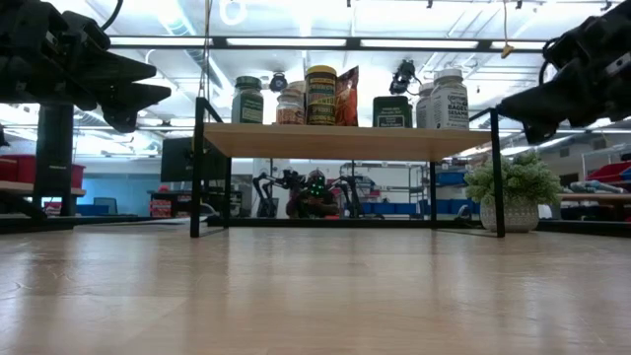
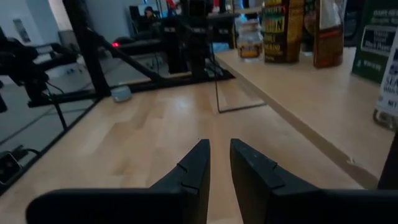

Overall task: Shelf spices
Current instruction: Return to Home Position

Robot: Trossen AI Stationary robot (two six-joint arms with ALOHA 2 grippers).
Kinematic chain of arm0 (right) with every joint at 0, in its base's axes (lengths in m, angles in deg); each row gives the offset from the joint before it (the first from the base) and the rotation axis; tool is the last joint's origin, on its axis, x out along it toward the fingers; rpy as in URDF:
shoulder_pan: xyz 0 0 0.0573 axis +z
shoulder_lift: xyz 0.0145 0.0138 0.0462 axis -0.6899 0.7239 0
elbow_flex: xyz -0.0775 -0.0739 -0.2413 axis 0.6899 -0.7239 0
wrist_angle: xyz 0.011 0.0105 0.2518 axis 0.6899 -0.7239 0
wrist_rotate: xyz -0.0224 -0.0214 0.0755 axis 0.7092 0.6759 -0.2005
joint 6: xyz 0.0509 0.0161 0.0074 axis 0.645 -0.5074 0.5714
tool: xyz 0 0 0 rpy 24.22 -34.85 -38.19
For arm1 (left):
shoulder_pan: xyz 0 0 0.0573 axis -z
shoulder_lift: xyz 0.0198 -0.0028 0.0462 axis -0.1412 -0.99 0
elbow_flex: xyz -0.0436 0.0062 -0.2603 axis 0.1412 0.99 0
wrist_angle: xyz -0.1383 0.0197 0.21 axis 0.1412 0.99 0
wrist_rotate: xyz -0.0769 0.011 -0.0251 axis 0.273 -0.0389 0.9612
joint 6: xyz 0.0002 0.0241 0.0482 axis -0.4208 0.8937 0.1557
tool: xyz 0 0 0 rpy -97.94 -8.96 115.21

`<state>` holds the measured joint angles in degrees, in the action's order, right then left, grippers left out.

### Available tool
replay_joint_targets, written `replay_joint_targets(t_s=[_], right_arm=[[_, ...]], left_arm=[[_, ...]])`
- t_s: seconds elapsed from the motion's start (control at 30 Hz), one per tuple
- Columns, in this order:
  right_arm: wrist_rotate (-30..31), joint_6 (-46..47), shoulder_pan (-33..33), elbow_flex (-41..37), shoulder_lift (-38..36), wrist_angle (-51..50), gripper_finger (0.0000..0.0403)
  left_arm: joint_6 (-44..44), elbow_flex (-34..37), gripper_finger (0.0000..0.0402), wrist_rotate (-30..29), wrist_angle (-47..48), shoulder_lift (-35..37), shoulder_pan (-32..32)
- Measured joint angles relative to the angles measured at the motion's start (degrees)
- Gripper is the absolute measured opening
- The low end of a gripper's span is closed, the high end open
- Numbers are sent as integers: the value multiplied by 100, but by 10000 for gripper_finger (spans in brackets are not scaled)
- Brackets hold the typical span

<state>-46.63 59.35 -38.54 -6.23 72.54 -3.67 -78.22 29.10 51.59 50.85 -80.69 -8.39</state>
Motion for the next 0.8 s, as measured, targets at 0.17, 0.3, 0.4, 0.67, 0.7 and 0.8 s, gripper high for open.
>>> replay_joint_targets(t_s=[0.17, 0.3, 0.4, 0.67, 0.7, 0.8], right_arm=[[1, 12, -65, 0, 420, -3, 64], [2, -48, -118, 0, 845, -7, 64], [3, -91, -151, 0, 1186, -7, 64], [20, -137, -160, 0, 1918, 79, 64], [20, -135, -160, 0, 1960, 85, 64], [19, -134, -160, 0, 2048, 97, 64]], left_arm=[[0, 0, 220, 0, 0, 0, 0], [0, 0, 220, 0, 0, 0, 0], [0, 0, 220, 0, 0, 0, 0], [0, 0, 220, 0, 0, 0, 0], [0, 0, 220, 0, 0, 0, 0], [1, 0, 220, 0, -1, 0, 0]])
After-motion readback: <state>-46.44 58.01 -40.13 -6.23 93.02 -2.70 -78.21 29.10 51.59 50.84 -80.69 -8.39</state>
